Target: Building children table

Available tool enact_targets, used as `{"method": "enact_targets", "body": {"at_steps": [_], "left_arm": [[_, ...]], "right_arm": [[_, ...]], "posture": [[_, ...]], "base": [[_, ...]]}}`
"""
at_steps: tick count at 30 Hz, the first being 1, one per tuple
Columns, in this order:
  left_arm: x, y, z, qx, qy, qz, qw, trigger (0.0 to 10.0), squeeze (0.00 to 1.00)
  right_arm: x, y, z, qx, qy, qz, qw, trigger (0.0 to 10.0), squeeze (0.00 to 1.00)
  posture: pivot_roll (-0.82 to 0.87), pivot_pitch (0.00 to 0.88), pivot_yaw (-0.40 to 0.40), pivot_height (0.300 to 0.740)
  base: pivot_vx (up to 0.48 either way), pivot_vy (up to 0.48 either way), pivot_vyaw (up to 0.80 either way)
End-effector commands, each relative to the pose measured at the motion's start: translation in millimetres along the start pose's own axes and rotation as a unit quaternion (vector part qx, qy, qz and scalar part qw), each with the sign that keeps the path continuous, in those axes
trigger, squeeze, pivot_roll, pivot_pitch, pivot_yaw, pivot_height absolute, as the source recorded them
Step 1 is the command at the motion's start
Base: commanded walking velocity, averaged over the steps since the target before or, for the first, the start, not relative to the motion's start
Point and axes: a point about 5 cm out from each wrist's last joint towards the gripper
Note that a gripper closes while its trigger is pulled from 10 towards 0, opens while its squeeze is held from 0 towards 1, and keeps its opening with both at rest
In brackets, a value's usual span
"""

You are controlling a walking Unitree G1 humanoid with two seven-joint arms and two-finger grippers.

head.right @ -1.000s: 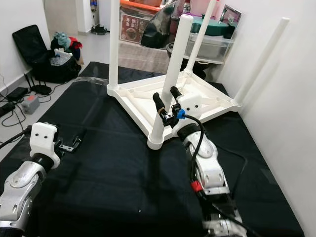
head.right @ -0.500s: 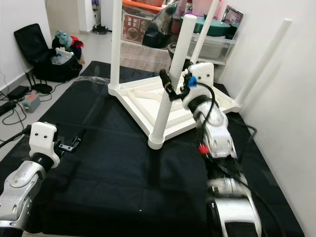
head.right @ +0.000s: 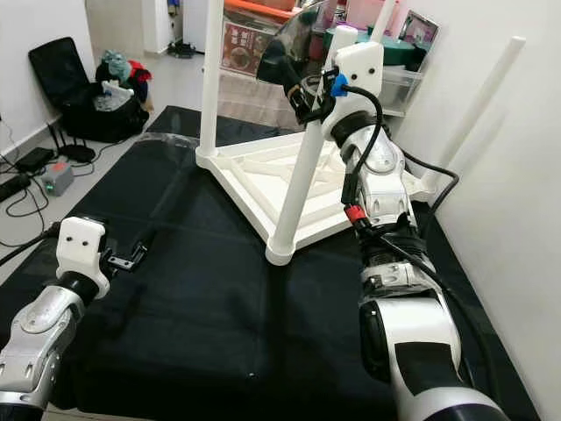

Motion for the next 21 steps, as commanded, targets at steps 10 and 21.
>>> {"method": "enact_targets", "body": {"at_steps": [10,21], "left_arm": [[1.6,0.2,5.8,0.006,-0.011,0.002,1.000,10.0,0.00],[2.0,-0.7,7.8,0.007,-0.015,0.002,1.000,10.0,0.00]], "right_arm": [[-7.7,4.5,-2.8,-0.083,0.019,0.040,0.996,0.0,0.00],[-13.9,-7.1,-11.9,-0.099,0.046,0.038,0.993,0.0,0.00]], "posture": [[0.11,0.000,-0.165,0.740],[0.11,0.000,-0.164,0.740]], "base": [[0.000,0.000,0.00],[0.000,0.000,0.00]]}}
Point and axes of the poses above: a point about 5 cm out from each wrist's last joint towards the gripper, its own x axis pointing out of the wrist towards the gripper, its own y axis along the axis of the wrist's last joint, z = x × y, and after that the axes turned 11 degrees about x, right-handed
